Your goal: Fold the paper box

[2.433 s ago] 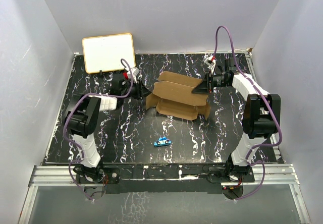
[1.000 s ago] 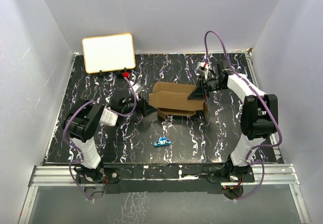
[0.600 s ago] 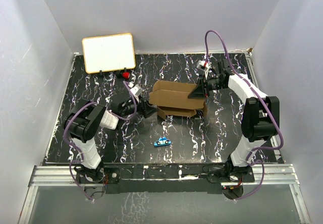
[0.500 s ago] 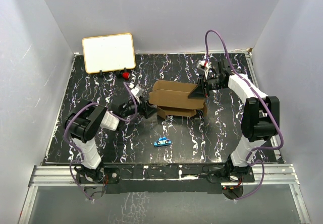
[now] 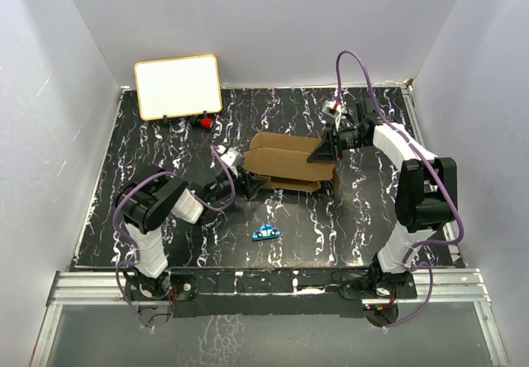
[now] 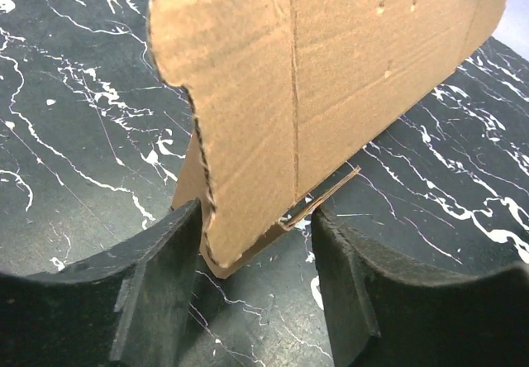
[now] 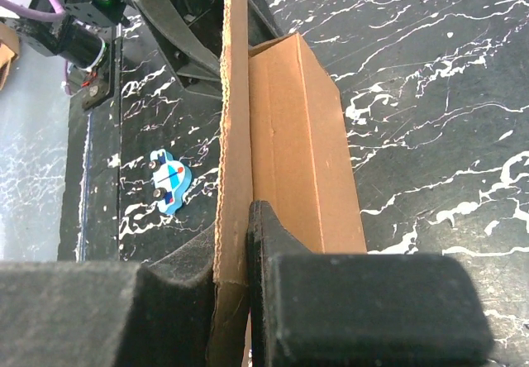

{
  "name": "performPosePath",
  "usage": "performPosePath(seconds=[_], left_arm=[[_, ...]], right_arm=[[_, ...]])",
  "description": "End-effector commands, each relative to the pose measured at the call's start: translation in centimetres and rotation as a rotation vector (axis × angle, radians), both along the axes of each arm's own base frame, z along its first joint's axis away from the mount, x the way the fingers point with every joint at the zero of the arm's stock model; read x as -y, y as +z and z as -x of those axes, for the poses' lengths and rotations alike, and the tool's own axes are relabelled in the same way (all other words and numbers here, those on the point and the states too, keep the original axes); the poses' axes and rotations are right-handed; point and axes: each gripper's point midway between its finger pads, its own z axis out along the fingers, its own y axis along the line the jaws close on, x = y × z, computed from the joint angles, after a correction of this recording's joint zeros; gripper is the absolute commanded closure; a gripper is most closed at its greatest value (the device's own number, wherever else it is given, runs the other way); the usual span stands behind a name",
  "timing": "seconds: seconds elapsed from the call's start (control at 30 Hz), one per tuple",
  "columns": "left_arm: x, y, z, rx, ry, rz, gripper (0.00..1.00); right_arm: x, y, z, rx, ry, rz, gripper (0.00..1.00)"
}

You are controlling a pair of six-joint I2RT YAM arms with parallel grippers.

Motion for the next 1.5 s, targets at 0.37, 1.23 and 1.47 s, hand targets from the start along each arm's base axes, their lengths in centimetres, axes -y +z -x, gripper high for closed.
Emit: performPosePath(seconds=[0.37,1.23,1.47], left_arm=[[0.3,-0.3,-2.1,0.014,0.15,-0.017,0.56],[0.1,-0.1,-2.8,-0.01,0.206,0.01,0.54],[0.6,-0.2,-3.7,-0.03,0.218,0.014,0.59]], right_arm=[[-0.6,1.7,-0.2,0.099,0.018,-0.046,0.92],[-1.0,3.4,0.0,0.055,0.022,-0.12,0.92],[-0.9,1.8,-0.7,0.011,-0.015,-0.083,0.92]])
